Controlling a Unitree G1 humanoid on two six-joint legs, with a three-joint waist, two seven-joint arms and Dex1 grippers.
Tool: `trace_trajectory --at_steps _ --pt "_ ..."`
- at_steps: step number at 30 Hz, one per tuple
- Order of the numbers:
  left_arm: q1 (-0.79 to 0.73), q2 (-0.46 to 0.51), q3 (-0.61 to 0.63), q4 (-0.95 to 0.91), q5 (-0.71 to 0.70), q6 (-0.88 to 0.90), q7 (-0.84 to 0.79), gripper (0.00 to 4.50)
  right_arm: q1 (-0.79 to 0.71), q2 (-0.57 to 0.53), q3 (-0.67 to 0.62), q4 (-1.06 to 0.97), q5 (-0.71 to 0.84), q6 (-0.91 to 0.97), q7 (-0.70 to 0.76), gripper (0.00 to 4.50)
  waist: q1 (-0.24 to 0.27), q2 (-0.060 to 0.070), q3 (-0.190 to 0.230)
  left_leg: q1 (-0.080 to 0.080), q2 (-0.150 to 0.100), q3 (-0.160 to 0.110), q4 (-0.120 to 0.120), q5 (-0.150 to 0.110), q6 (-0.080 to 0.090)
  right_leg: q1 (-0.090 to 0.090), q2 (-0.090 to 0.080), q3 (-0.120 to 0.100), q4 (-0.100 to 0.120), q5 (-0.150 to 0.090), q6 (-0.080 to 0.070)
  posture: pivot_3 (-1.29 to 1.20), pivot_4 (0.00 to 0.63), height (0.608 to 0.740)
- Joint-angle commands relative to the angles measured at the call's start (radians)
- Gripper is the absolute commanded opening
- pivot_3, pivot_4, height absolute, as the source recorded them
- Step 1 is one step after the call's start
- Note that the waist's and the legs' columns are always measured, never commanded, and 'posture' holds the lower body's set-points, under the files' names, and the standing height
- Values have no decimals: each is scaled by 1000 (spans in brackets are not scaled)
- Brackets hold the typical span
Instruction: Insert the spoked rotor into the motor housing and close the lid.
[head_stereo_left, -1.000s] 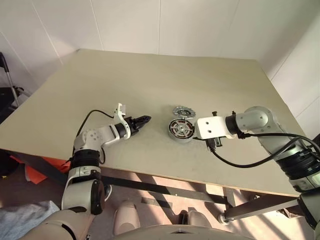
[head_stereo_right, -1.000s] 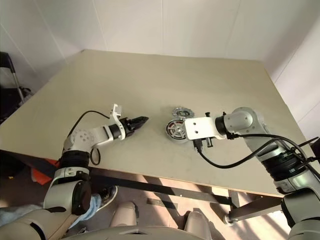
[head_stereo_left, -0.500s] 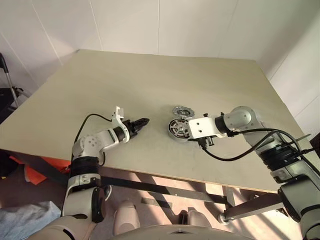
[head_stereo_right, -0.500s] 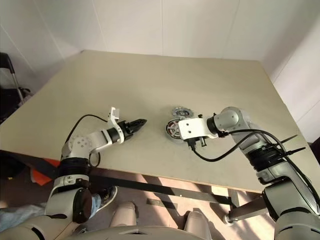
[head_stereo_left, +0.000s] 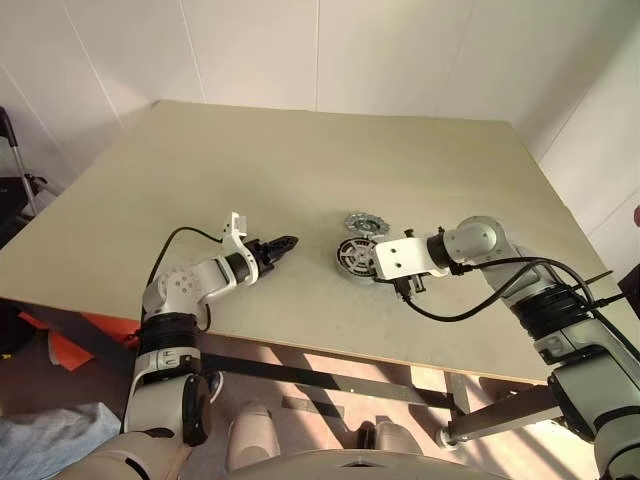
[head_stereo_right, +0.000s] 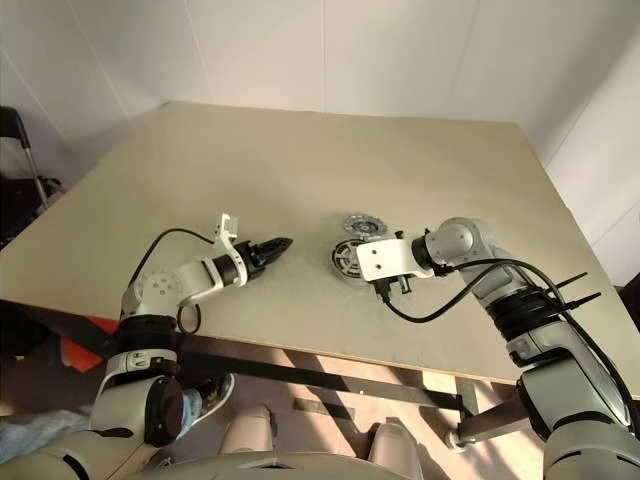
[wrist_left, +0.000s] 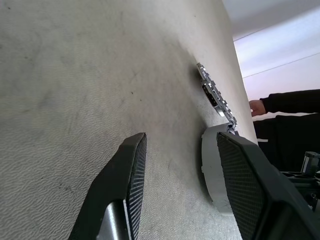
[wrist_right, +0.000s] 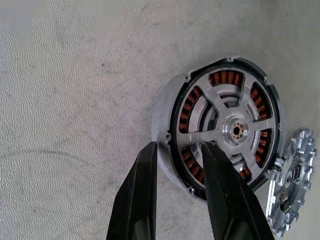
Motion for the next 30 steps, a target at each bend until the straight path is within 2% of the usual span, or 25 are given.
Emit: trace_trajectory --at_steps 1,11,14,17,18,28,30 --pt "-7 -9 1 -33 -16 -2 -2 2366 -21 -17 -28 -11 9 7 8 1554 -1 0 0 0 0 0 0 0 0 0 0 0 0 0 0 0 0 740" --pt "-17 -6 10 -23 -16 -6 -1 2366 10 -12 -8 -34 -5 13 7 1554 -5 0 0 -1 0 0 -1 0 0 -1 0 0 0 0 0 0 0 740" --pt "-12 -4 13 -28 -17 -5 0 2366 4 -6 5 -35 -15 7 10 941 -9 0 0 -1 0 0 -1 0 0 -1 0 0 0 0 0 0 0 740" --pt "-6 -8 18 -35 -21 -7 7 2366 -14 -7 23 -19 -56 -37 -1 85 -16 -1 0 -1 0 0 -1 0 0 -1 0 0 -1 0 0 0 0 740" --pt "-2 -10 21 -39 -22 -9 10 2366 -22 -6 26 -18 -62 -48 0 6 -19 -1 0 -1 0 0 -1 0 0 -1 0 0 -1 0 0 0 0 740" --pt "45 -50 39 -88 -36 -20 40 2366 -126 22 43 80 -108 -82 -3 6 -26 -1 0 -1 0 0 -1 0 0 -2 0 0 -1 0 0 0 0 740" --pt "54 -56 44 -96 -39 -24 46 2366 -143 45 19 81 -99 20 -18 6 -27 -1 0 -1 0 0 -1 0 0 -2 0 0 -1 0 0 0 0 740"
